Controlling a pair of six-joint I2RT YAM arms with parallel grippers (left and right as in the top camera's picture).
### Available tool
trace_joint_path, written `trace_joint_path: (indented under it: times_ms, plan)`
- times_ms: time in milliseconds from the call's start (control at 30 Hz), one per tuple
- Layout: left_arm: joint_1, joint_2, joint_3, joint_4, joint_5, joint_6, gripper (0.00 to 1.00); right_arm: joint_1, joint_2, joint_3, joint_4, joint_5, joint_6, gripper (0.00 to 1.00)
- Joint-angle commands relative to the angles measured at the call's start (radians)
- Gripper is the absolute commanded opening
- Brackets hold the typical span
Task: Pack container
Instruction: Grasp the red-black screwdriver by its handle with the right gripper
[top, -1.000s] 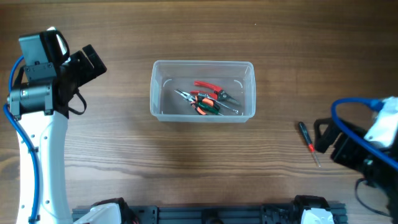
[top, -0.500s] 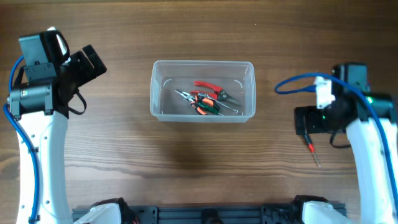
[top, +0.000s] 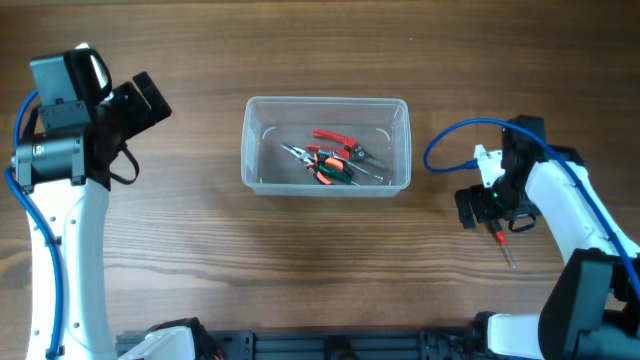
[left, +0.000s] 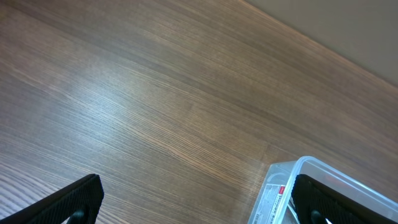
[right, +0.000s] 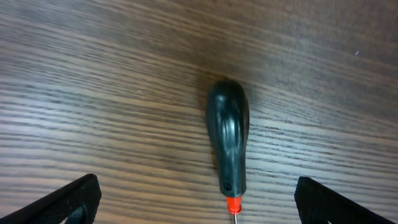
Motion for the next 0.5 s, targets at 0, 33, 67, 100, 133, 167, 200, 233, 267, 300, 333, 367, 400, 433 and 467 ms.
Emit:
trace_joint_path:
  times_ms: [0,33,67,100,133,167,200,233,267,300,333,367,400,433,467]
  plan:
    - [0.007,-0.007,0.008,0.0,-0.006,0.003,1.0,-0.037,0.003,-0.01,0.011,-0.001,-0.019,1.0]
    - [0.007,-0.007,0.008,0.0,-0.006,0.008,1.0,-0.051,0.003,-0.01,0.012,-0.001,-0.02,1.0]
    - [0.007,-0.007,0.008,0.001,-0.006,0.025,1.0,-0.069,0.003,-0.011,0.012,-0.002,-0.021,1.0]
    - [0.007,-0.007,0.008,0.001,-0.007,0.029,1.0,-0.089,0.003,-0.014,0.013,-0.005,-0.021,1.0]
    - [0.007,-0.007,0.008,0.0,-0.01,0.029,1.0,-0.105,0.003,-0.019,0.016,-0.013,-0.025,1.0]
    - [0.007,-0.007,0.008,0.001,-0.011,0.029,1.0,-0.12,0.003,-0.026,0.02,-0.031,-0.047,0.99]
    - [0.007,-0.007,0.008,0.0,-0.011,0.029,1.0,-0.136,0.003,-0.034,0.024,-0.064,-0.085,0.93]
    - [0.007,-0.007,0.008,0.0,-0.011,0.029,1.0,-0.145,0.003,-0.041,0.03,-0.082,-0.108,0.89]
    - [0.007,-0.007,0.008,0.0,-0.011,0.029,1.0,-0.15,0.003,-0.047,0.045,-0.08,-0.11,0.89]
    - [0.007,-0.007,0.008,0.002,-0.011,0.029,1.0,-0.15,0.003,-0.049,0.05,-0.08,-0.11,0.9]
    - [0.007,-0.007,0.008,0.005,-0.011,0.029,1.0,-0.15,0.003,-0.049,0.05,-0.08,-0.11,0.91]
    - [0.007,-0.007,0.008,0.007,-0.011,0.029,1.0,-0.15,0.003,-0.049,0.05,-0.08,-0.11,0.92]
    - [0.007,-0.007,0.008,0.008,-0.011,0.029,1.0,-0.15,0.003,-0.049,0.052,-0.079,-0.111,0.93]
    - [0.007,-0.007,0.008,0.008,-0.011,0.029,1.0,-0.15,0.004,-0.05,0.053,-0.079,-0.111,0.94]
    - [0.007,-0.007,0.008,0.007,-0.011,0.029,1.0,-0.15,0.004,-0.05,0.054,-0.08,-0.117,0.95]
